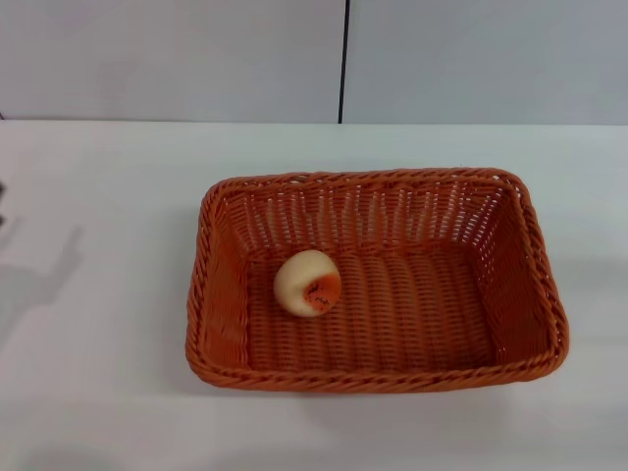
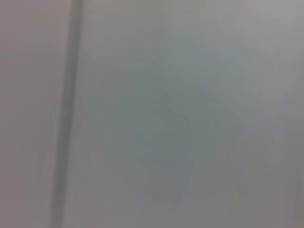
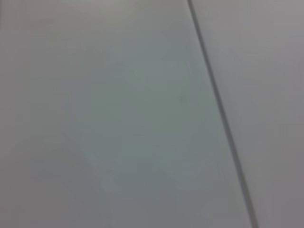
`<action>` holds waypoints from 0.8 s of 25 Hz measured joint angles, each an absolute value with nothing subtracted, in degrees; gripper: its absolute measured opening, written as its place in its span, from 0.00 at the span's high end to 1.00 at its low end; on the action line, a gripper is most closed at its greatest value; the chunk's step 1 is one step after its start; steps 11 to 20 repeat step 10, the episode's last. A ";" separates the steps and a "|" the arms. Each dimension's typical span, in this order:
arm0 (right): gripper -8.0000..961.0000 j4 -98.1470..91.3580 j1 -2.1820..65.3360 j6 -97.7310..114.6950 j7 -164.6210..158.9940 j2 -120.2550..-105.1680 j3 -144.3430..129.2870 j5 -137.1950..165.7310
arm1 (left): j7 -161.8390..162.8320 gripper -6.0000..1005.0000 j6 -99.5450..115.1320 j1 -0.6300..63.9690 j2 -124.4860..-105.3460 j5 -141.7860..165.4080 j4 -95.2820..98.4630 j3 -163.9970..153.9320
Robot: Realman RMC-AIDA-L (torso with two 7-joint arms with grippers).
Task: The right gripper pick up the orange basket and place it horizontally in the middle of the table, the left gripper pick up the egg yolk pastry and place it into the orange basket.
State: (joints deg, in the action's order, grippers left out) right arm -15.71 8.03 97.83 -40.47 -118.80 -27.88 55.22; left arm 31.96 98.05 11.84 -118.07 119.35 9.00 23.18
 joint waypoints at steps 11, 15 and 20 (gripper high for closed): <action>0.27 -10.09 11.69 93.70 -35.12 -118.86 -26.16 55.47 | 31.70 0.19 97.12 8.90 -118.15 119.44 8.01 31.90; 0.27 -10.09 11.69 93.70 -35.12 -118.86 -26.16 55.47 | 31.70 0.19 97.12 8.90 -118.15 119.44 8.01 31.90; 0.27 -10.09 11.69 93.70 -35.12 -118.86 -26.16 55.47 | 31.70 0.19 97.12 8.90 -118.15 119.44 8.01 31.90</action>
